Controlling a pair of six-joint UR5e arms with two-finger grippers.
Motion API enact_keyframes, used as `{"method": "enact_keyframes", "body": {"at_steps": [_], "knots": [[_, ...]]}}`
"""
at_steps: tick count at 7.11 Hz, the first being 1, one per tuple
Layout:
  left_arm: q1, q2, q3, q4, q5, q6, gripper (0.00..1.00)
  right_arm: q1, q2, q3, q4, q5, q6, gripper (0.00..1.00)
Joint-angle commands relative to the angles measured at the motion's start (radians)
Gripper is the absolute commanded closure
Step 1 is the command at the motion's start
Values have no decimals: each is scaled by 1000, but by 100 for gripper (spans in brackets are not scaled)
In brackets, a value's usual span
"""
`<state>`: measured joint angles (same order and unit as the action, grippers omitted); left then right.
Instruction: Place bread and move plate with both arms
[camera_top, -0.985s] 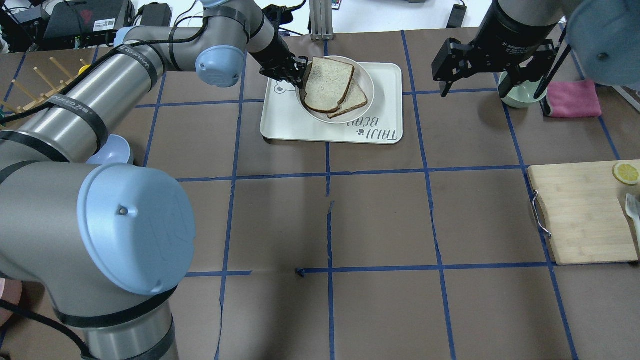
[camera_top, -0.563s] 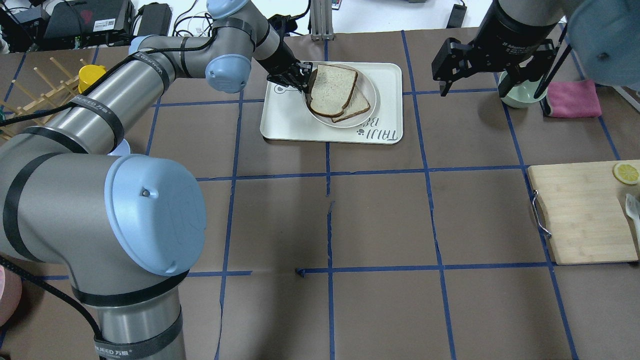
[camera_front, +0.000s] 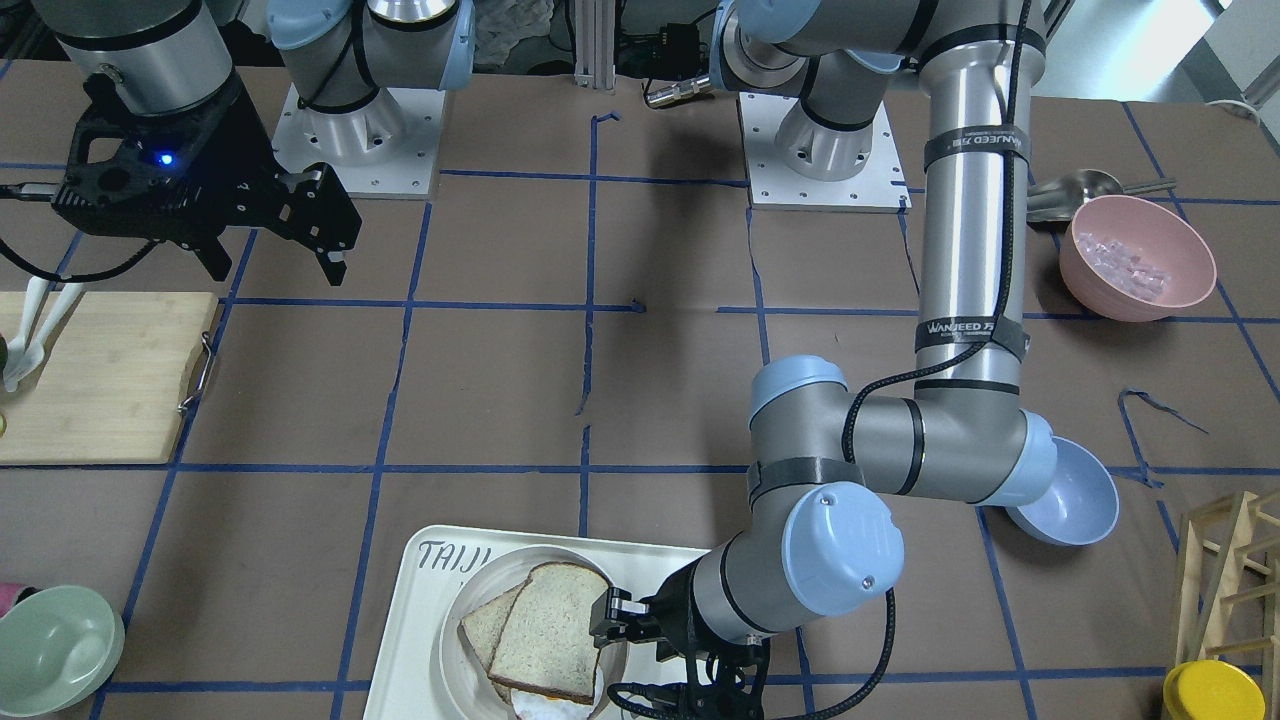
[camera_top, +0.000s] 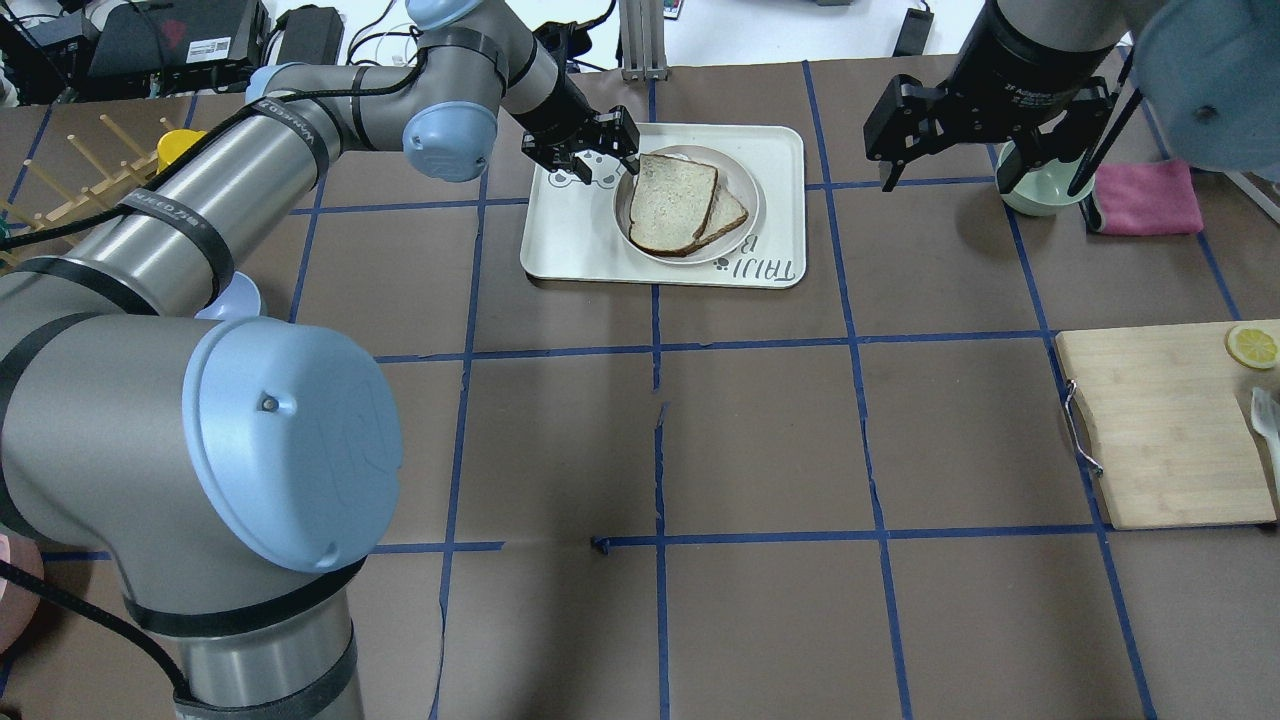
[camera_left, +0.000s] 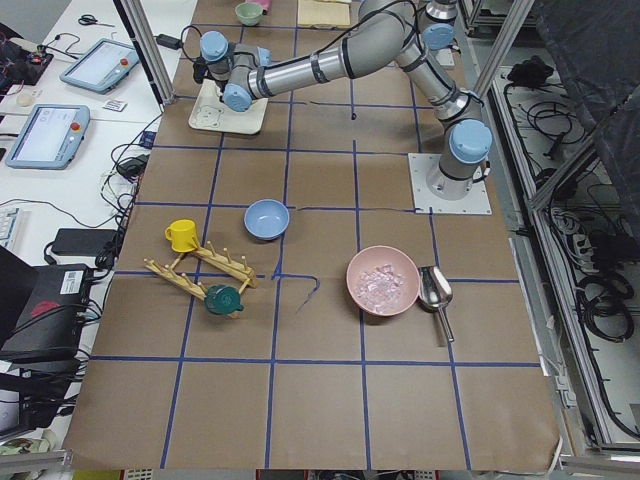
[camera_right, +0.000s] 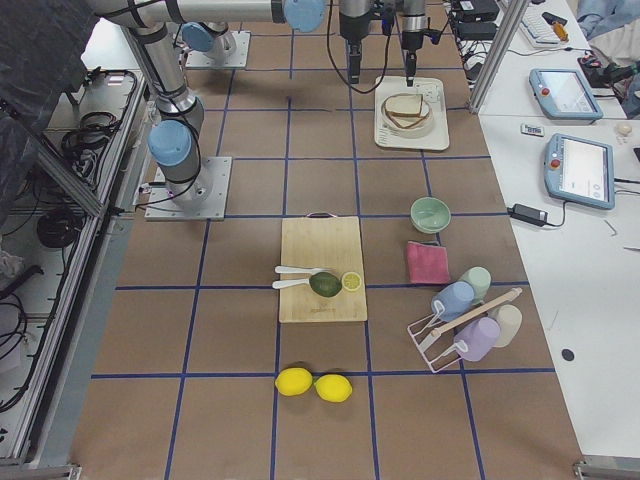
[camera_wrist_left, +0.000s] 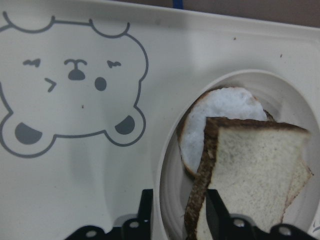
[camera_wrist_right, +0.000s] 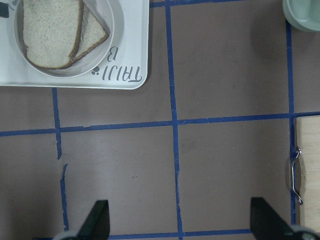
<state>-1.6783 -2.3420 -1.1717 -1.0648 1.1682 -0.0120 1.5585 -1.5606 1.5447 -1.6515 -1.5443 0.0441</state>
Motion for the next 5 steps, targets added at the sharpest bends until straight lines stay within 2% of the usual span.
{"method": "enact_keyframes", "body": {"at_steps": [1,2,3,4,5], "knots": [[64,85,-5,-117,14,4,0,0,0,0,-2,-2,-1,0],[106,137,-3,-177,16,4,0,-2,0,0,2,-3,-3,0],[124,185,-11,-220,81,4,0,0,0,0,-11,-2,-3,0],[137,238,-29,-281,202,4,0,-3,8,-2,-16,3,-4,0],[146,298,-66,-337,230,4,0,-15,11,-2,-13,1,-24,0]]}}
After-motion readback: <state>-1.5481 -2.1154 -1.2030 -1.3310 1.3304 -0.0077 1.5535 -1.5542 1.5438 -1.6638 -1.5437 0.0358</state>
